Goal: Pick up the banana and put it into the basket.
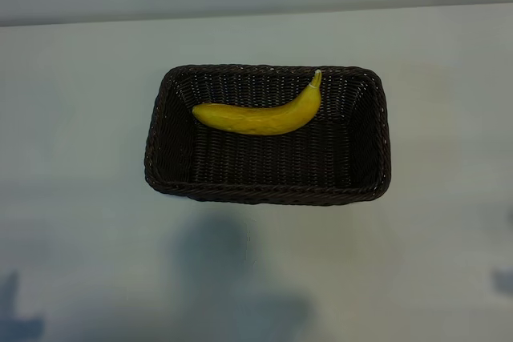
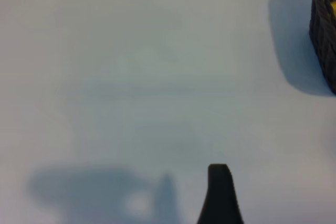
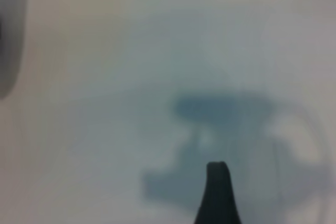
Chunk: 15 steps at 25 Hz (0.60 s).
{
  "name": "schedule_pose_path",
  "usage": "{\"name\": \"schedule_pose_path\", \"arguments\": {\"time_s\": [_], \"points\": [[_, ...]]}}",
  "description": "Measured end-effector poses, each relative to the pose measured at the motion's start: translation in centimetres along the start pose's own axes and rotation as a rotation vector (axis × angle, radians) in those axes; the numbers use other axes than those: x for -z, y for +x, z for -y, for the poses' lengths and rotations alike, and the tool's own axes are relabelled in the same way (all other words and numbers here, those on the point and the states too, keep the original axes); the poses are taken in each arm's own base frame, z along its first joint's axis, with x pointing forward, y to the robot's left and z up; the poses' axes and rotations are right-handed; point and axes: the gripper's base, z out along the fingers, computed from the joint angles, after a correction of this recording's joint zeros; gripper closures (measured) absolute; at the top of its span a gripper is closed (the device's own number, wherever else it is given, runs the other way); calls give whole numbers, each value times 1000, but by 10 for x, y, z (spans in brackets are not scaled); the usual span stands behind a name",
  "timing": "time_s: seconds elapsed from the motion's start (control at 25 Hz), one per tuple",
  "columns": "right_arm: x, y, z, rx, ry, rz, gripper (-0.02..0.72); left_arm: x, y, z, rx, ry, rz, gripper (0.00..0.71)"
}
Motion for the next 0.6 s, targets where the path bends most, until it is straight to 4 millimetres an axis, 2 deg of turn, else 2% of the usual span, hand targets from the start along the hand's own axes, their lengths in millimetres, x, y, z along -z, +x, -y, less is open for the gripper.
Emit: {"name": "schedule_pose_path", "arguments": {"time_s": [0.24, 0.6], "points": [[18, 13, 2, -10, -8, 148, 152, 0, 0, 0, -1, 0, 0, 151], [19, 14, 2, -11, -9, 157, 152, 0, 0, 0, -1, 0, 0, 151]]}}
